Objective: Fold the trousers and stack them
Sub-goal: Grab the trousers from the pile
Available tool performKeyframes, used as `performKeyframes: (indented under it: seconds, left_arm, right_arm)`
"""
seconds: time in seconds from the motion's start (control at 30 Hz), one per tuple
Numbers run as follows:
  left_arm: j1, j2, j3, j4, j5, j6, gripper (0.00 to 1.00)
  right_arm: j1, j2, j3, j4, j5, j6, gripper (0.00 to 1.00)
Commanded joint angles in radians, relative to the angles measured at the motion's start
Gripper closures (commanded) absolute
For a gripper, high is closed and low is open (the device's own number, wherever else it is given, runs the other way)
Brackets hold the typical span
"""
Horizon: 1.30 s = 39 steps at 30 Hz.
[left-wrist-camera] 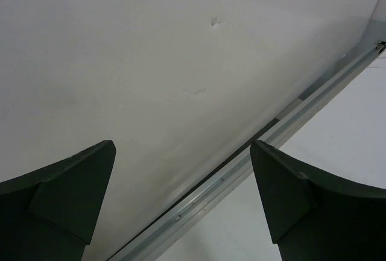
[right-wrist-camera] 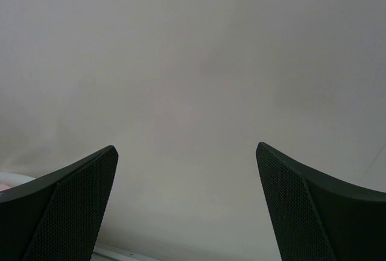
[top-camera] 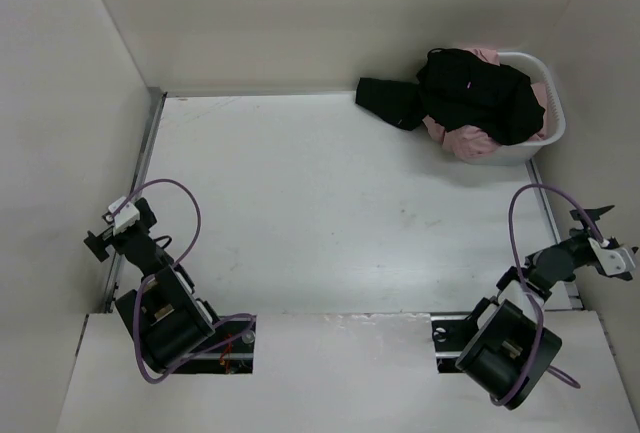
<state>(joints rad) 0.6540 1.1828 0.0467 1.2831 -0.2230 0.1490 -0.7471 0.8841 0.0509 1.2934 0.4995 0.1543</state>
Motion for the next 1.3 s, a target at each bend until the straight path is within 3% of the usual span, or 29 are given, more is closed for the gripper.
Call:
performKeyframes:
  seconds: [0.0,0.17,0.33,0.43,0.5,0.57,0.67,0.73,0.8,0.9,1.0,1.13,1.27]
  left_arm:
    - [0.008,-0.008,-0.031,0.220,0.019,-0.023,0.00]
    - [-0.024,-0.047,0.014,0.181,0.005,0.070,0.00]
    - [-0.349,-0.224,0.244,-0.101,-0.027,0.401,0.00]
    - [-0.534,-0.201,0.407,-0.278,0.007,0.460,0.00]
    - [-0.659,-0.169,0.508,-0.501,0.023,0.452,0.00]
    - [-0.775,-0.106,0.629,-0.759,0.039,0.399,0.00]
    - [-0.891,0.007,0.847,-1.132,0.146,0.276,0.00]
    - [-0.914,0.079,0.982,-1.314,0.256,0.197,0.00]
    - [-0.911,0.168,1.132,-1.476,0.408,0.102,0.00]
    - [-0.888,0.296,1.292,-1.619,0.580,0.002,0.00]
    - [-0.870,0.389,1.383,-1.702,0.723,0.014,0.00]
    - [-0.863,0.449,1.406,-1.742,0.723,0.035,0.00]
    - [-0.869,0.459,1.368,-1.743,0.628,0.096,0.00]
  right_arm:
    - [-0.007,-0.022,-0.072,0.069,-0.010,0.013,0.00]
    - [-0.022,-0.004,-0.102,0.155,-0.016,0.025,0.00]
    - [-0.028,-0.020,-0.025,0.086,-0.155,-0.046,0.00]
    - [0.181,-0.216,0.131,-0.093,-0.452,-0.321,0.00]
    - [0.374,-0.136,0.325,-0.173,-0.570,-0.465,0.00]
    - [0.564,0.031,0.546,-0.288,-0.558,-0.551,0.00]
    - [0.772,0.171,0.817,-0.616,-0.377,-0.656,0.00]
    - [0.846,0.234,0.938,-0.664,-0.296,-0.618,0.00]
    - [0.832,0.309,1.047,-0.710,-0.318,-0.485,0.00]
    - [0.756,0.511,1.345,-1.105,-0.375,-0.369,0.00]
    - [0.742,0.756,1.666,-1.493,-0.366,-0.316,0.00]
    - [0.763,0.976,1.901,-1.747,-0.420,-0.354,0.00]
    - [0.821,1.102,1.972,-1.784,-0.403,-0.372,0.00]
